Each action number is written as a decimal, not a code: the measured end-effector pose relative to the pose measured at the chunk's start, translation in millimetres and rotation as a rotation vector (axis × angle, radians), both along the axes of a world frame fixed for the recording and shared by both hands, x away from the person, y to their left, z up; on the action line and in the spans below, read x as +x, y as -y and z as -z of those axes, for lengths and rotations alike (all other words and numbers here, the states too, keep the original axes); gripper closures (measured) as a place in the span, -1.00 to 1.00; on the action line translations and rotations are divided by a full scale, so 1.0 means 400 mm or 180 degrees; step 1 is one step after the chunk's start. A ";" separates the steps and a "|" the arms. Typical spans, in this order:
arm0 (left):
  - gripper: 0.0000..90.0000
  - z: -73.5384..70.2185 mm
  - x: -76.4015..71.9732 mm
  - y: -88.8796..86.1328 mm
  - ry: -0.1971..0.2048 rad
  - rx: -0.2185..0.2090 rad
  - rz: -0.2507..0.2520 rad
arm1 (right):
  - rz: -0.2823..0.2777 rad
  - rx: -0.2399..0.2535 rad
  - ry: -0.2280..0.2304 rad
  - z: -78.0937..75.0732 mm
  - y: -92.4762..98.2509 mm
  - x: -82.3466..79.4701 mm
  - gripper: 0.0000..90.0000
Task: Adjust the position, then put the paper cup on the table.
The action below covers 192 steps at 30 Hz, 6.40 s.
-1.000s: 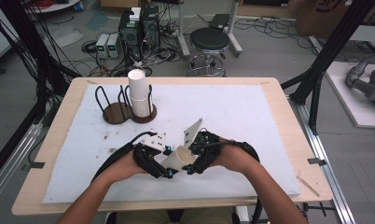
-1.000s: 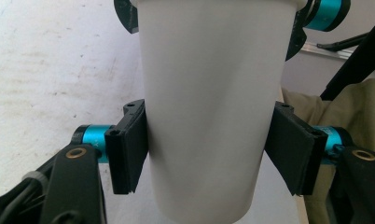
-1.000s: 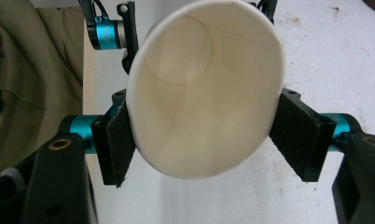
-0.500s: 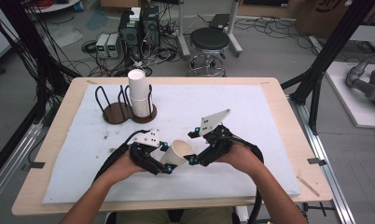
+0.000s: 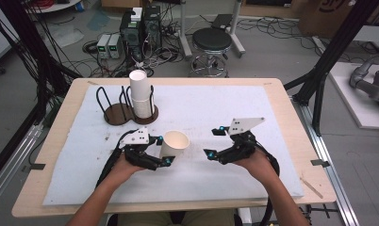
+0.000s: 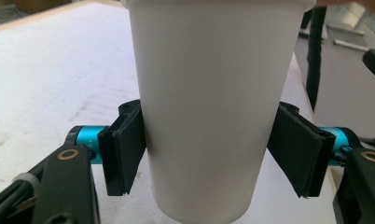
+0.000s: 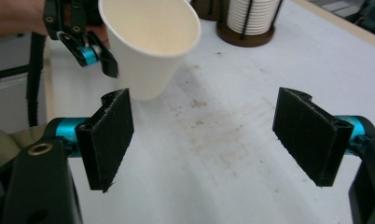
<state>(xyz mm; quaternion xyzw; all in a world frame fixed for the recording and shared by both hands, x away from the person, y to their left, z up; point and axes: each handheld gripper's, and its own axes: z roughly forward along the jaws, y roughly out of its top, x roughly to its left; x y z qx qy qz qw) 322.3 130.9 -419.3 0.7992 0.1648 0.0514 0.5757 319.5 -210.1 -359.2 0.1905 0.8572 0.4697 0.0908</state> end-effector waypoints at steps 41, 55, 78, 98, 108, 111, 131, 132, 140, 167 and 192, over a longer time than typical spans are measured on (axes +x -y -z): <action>-0.34 0.019 -0.014 -0.095 0.0414 -0.0728 -0.0450 | 0.1107 0.0230 0.0354 0.101 0.214 -0.050 -0.55; -0.34 0.000 0.044 -0.063 0.0425 -0.0883 -0.0463 | 0.1124 0.0222 0.0335 0.106 0.225 -0.054 -0.55; -0.33 0.047 0.179 0.082 0.0182 -0.0667 -0.0543 | 0.1093 0.0248 0.0301 0.108 0.236 -0.061 -0.55; -0.31 0.080 0.189 0.137 0.0014 0.0324 -0.0840 | 0.1057 0.0281 0.0285 0.105 0.236 -0.063 -0.55; -0.30 0.068 0.170 0.128 0.0029 0.0687 -0.0858 | 0.1080 0.0276 0.0276 0.105 0.242 -0.067 -0.55; -0.30 0.070 0.163 0.125 0.0023 0.0705 -0.0876 | 0.1093 0.0285 0.0290 0.104 0.246 -0.069 -0.55; -0.60 0.074 0.128 0.096 -0.0140 0.0400 -0.0943 | 0.1074 0.0275 0.0246 0.108 0.244 -0.067 -0.55; -0.60 0.071 0.124 0.090 -0.0142 0.0382 -0.0932 | 0.1074 0.0275 0.0246 0.108 0.244 -0.067 -0.55; -0.61 0.053 0.076 0.033 -0.0145 0.0159 -0.0880 | 0.1073 0.0271 0.0232 0.110 0.243 -0.066 -0.55; -0.61 -0.020 -0.036 -0.231 0.0326 -0.0697 -0.1253 | 0.1418 0.0133 0.0363 0.119 0.271 -0.074 -0.55; -0.61 -0.010 -0.064 -0.276 0.0354 -0.0767 -0.1370 | 0.1421 0.0136 0.0367 0.114 0.252 -0.082 -0.55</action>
